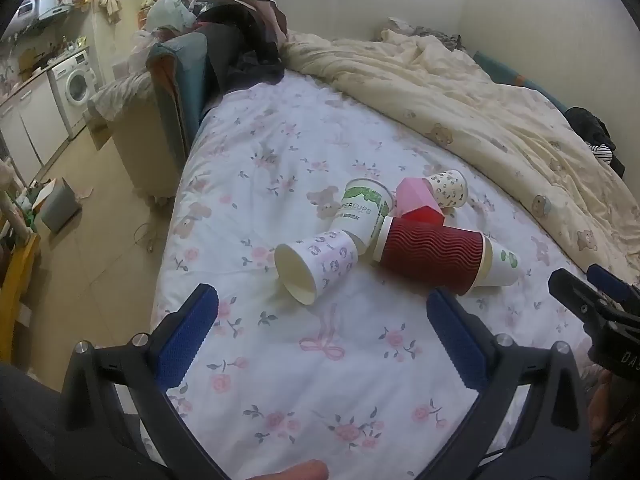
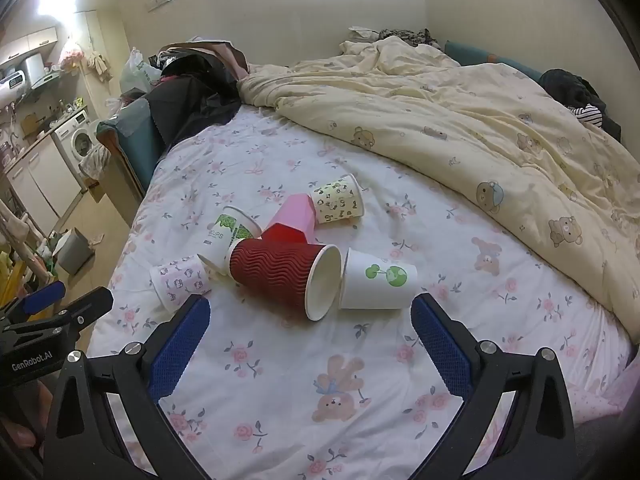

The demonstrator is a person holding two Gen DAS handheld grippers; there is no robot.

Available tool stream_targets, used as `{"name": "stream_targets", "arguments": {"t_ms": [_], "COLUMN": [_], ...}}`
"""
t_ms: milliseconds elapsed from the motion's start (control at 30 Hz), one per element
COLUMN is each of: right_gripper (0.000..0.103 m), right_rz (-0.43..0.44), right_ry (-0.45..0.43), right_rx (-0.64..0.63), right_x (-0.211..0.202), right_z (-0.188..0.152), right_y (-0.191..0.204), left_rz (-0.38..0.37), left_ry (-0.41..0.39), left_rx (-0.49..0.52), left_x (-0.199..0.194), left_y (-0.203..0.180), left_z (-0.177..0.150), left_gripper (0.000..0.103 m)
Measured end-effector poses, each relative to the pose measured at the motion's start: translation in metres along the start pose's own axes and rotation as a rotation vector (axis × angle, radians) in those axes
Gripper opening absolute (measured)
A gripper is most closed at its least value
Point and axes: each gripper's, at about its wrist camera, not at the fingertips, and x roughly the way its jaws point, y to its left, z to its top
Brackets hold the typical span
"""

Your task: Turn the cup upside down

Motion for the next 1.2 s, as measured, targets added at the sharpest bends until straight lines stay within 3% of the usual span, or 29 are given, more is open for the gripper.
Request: {"name": "stream_targets", "arguments": {"t_ms": [1200], "right_gripper": [0.103], "right_rz": [0.001], "right_ry": [0.005], "right_rx": [0.005], "right_x": [0.0015], "right_z": [-0.0002], "right_y": [-0.0006], "left_rz": [0.009], "left_ry": [0.008], "left_rx": [0.009], "left_x": [0.0017], "left_y": [0.0013], "left_z": [-0.0002], "left_gripper": [0.103]}}
